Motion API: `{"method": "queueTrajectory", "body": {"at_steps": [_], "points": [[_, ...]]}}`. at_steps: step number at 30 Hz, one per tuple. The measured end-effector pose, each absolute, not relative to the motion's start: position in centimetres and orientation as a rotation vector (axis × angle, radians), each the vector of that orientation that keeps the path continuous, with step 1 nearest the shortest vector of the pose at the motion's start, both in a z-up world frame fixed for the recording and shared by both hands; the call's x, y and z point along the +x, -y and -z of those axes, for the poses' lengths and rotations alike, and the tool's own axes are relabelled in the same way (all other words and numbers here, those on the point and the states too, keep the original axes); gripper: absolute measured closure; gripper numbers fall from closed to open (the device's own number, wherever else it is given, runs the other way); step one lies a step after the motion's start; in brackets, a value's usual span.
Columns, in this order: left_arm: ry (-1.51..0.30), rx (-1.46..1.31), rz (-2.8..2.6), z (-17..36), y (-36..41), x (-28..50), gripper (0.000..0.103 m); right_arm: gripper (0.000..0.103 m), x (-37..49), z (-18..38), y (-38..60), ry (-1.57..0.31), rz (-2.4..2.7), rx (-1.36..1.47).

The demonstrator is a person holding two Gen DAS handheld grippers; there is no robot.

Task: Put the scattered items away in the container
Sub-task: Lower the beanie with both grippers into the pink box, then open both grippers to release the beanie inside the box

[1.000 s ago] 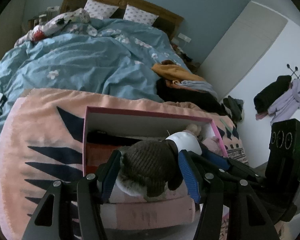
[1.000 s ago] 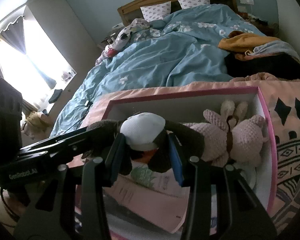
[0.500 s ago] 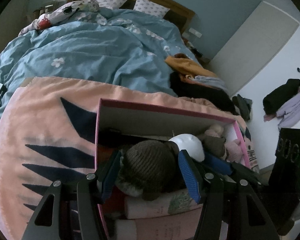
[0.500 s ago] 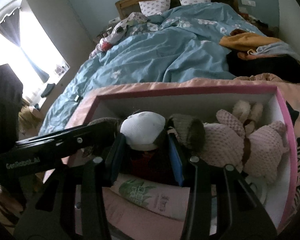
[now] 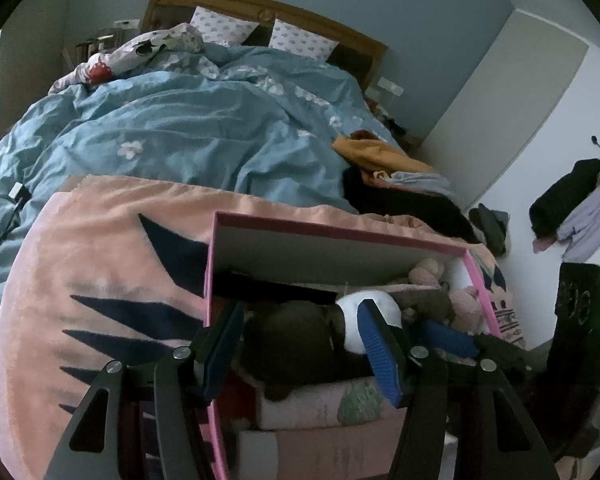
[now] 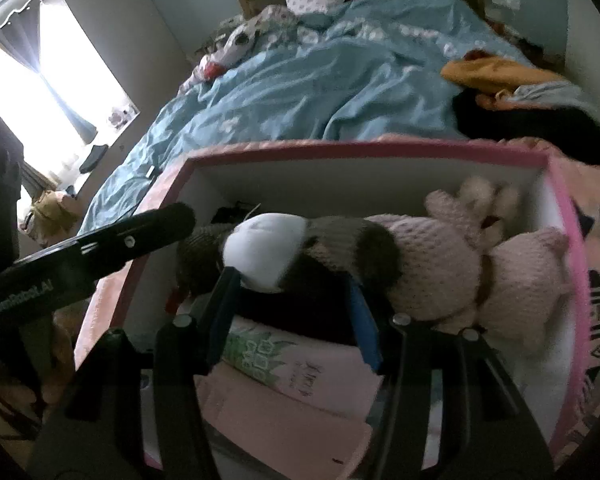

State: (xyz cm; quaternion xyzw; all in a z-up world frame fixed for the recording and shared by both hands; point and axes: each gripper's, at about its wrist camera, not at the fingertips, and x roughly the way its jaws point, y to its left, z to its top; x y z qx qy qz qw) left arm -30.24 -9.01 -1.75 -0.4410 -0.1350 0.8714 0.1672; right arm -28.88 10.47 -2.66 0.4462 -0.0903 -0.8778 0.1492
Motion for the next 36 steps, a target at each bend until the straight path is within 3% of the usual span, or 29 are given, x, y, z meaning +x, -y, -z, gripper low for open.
{"method": "queueTrajectory", "body": {"at_steps": [3,4,5,10,16,24,31,36], "points": [[0.389,-1.247,-2.466,1.9,9.1,-29.5,0.043,0.054,-28.5,2.2,-10.5,0.249,2.525,1.257],[0.385,-1.247,-2.461,2.0,9.0,-29.3,0.043,0.069,-28.5,2.3,-10.2,0.231,2.507,1.266],[0.384,-1.248,-2.447,2.2,8.9,-29.2,0.043,0.076,-28.7,2.4,-9.8,0.211,2.492,1.272],[0.345,-1.281,-2.425,3.2,8.2,-29.0,0.043,0.078,-29.6,3.1,-8.8,0.178,2.464,1.315],[0.328,-1.293,-2.438,3.4,7.9,-29.3,0.042,0.078,-31.7,5.3,-8.8,0.233,2.425,1.455],[0.341,-1.275,-2.449,3.0,7.9,-28.2,0.041,0.077,-29.6,3.8,-9.9,0.259,2.443,1.389],[0.335,-1.244,-2.470,2.1,7.9,-25.8,0.027,0.065,-26.9,2.4,-10.4,0.266,2.409,1.341],[0.314,-1.220,-2.498,1.1,7.8,-23.3,0.021,0.064,-25.2,2.6,-10.9,0.255,2.400,1.360]]}}
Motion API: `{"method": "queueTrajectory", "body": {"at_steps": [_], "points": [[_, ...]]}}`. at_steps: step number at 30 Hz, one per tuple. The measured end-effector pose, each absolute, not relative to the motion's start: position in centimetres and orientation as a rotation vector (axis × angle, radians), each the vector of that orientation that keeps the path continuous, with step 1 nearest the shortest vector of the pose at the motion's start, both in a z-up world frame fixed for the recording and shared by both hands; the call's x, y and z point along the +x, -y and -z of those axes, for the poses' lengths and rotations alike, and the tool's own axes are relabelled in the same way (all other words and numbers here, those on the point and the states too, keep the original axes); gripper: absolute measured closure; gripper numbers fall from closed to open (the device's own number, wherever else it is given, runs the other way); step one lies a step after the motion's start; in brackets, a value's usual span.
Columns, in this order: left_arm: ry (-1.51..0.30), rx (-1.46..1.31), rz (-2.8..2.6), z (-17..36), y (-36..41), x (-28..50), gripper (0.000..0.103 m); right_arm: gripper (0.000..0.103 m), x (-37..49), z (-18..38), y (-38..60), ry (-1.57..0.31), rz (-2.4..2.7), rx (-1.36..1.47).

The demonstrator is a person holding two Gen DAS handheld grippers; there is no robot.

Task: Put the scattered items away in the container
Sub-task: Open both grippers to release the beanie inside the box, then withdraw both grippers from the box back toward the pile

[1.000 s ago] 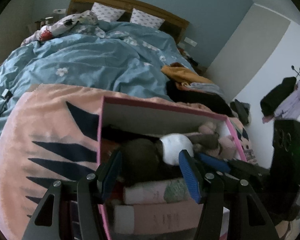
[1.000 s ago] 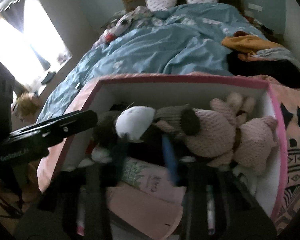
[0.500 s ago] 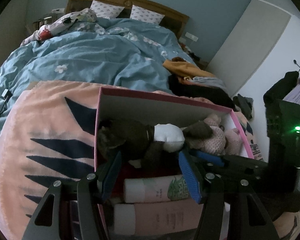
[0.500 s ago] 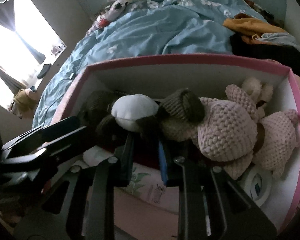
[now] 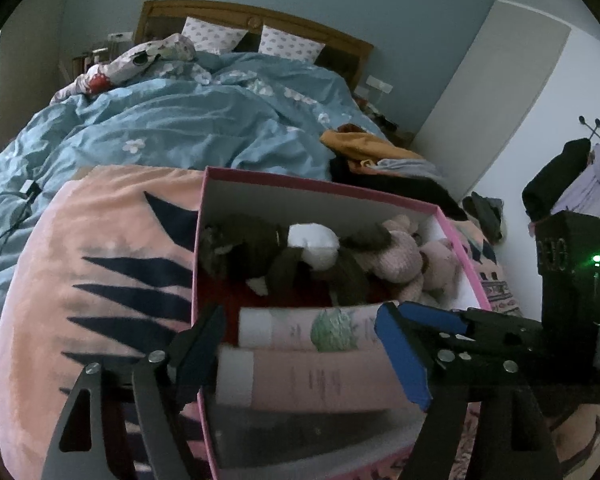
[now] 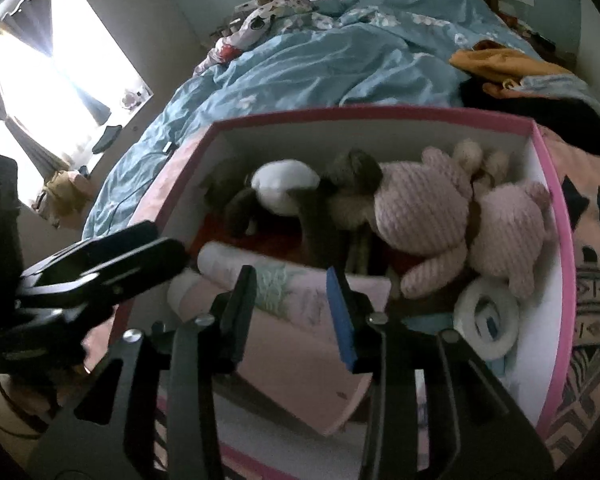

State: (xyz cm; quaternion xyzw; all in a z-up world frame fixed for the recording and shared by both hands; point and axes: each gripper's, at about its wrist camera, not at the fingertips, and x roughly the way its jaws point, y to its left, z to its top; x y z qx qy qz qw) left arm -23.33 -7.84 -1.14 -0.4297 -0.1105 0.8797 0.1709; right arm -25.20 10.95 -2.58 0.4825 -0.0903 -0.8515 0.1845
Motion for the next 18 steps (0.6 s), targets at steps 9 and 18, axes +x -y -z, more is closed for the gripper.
{"method": "queueTrajectory", "body": {"at_steps": [9,18], "points": [[0.317,-1.238,-2.488,0.8,8.4,-18.6,0.018,0.063,-20.8,1.8,-12.3,0.228,2.386,1.346],[0.228,-1.266,-2.478,1.1,8.4,-11.8,0.018,0.060,-13.7,1.2,-13.1,0.256,2.305,1.316]]}}
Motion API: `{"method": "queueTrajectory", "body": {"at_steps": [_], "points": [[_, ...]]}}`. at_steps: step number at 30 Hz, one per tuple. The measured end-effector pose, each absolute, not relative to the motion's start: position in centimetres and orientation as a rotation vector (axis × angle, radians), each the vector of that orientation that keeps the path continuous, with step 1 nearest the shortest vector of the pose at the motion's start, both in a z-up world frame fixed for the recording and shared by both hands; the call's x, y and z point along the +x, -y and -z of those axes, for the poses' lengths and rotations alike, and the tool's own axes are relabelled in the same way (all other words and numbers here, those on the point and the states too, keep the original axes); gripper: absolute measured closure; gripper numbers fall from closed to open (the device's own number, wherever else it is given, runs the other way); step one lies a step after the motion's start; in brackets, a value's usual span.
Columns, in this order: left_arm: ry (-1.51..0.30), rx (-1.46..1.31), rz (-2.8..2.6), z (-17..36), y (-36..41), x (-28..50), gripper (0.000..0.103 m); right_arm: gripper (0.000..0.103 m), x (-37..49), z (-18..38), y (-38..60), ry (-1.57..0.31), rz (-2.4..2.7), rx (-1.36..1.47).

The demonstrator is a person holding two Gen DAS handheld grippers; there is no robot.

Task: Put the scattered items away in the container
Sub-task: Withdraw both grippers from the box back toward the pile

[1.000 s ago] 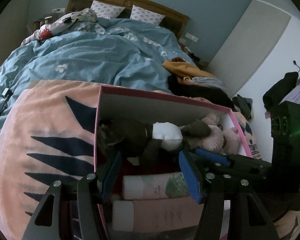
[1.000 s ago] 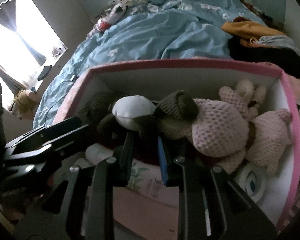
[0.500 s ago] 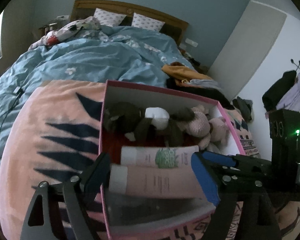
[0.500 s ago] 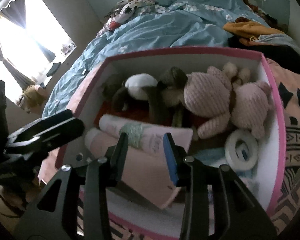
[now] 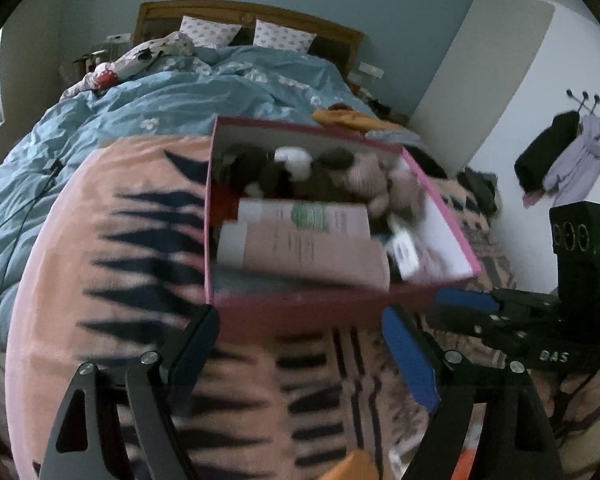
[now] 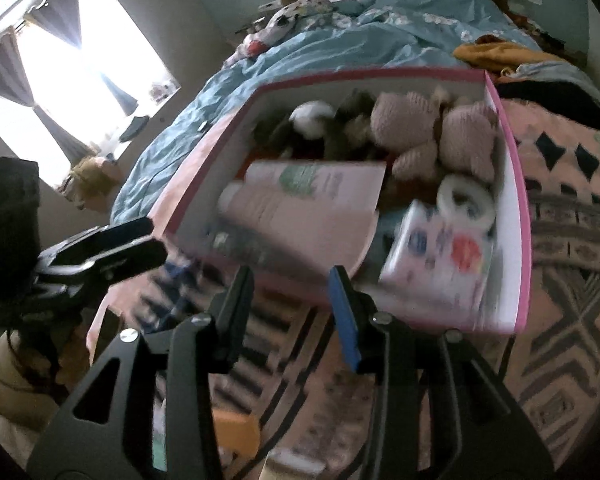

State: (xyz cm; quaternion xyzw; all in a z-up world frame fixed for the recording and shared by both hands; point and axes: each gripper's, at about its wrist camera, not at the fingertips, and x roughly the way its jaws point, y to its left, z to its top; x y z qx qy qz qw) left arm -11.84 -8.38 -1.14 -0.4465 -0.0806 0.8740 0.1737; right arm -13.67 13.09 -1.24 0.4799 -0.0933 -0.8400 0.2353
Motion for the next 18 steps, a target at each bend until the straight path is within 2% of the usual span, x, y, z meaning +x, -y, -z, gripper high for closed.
{"method": "queueTrajectory", "body": {"at_steps": [9,18], "points": [[0.260,-1.495,-2.407,5.8,9.3,-5.4,0.018,0.058,-6.1,7.4,-11.3,0.220,2.119,1.529],[0.298,-1.665,-2.396,8.9,10.8,-1.6,0.018,0.058,-3.9,10.2,-10.4,0.172,2.088,1.613]]}}
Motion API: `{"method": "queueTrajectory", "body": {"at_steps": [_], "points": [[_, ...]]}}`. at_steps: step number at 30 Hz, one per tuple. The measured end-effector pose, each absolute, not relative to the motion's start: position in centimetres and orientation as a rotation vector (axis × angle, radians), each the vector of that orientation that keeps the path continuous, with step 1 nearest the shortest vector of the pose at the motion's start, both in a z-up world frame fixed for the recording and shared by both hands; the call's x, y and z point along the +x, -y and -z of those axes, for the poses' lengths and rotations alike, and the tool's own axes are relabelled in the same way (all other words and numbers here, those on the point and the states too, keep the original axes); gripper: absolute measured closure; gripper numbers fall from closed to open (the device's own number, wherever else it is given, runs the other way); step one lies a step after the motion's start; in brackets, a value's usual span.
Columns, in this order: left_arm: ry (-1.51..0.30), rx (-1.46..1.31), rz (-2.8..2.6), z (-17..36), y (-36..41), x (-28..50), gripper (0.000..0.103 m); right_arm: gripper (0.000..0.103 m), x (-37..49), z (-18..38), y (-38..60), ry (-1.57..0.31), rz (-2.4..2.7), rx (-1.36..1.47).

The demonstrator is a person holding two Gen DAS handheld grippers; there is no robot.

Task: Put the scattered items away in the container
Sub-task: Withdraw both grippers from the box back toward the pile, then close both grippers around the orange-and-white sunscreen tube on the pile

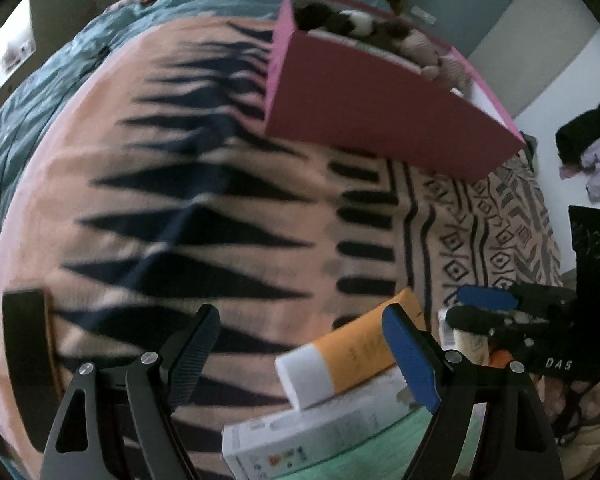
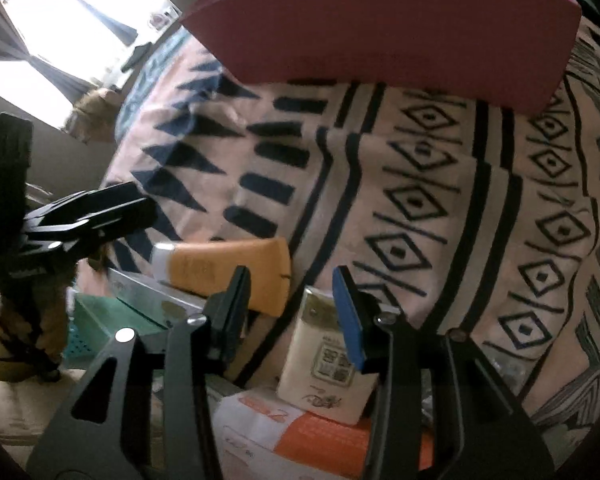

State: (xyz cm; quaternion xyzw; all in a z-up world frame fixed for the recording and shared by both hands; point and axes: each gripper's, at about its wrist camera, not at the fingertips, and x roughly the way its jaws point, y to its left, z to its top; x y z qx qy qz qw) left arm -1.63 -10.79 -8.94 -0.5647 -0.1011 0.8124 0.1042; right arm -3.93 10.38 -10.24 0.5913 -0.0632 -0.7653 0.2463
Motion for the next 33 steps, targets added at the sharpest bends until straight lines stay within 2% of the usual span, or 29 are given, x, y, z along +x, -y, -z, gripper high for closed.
{"method": "queueTrajectory", "body": {"at_steps": [16,27,30,31,33], "points": [[0.349,-1.748,-2.308,10.4,10.1,0.1,0.018,0.058,-3.7,10.5,-8.3,0.119,2.037,1.574],[0.411,-1.835,-2.212,11.7,9.8,0.4,0.023,0.056,-4.2,11.9,-7.1,0.079,1.992,1.634],[0.437,-1.850,-2.164,12.2,9.9,0.1,0.030,0.052,-4.3,12.4,-6.5,0.079,1.972,1.642],[0.443,-1.858,-2.139,12.4,9.8,-0.1,0.034,0.046,-4.4,12.4,-6.5,0.098,1.963,1.639],[0.438,-1.864,-2.109,12.6,9.7,-0.4,0.040,0.044,-4.4,12.5,-6.6,0.132,1.960,1.641]]}}
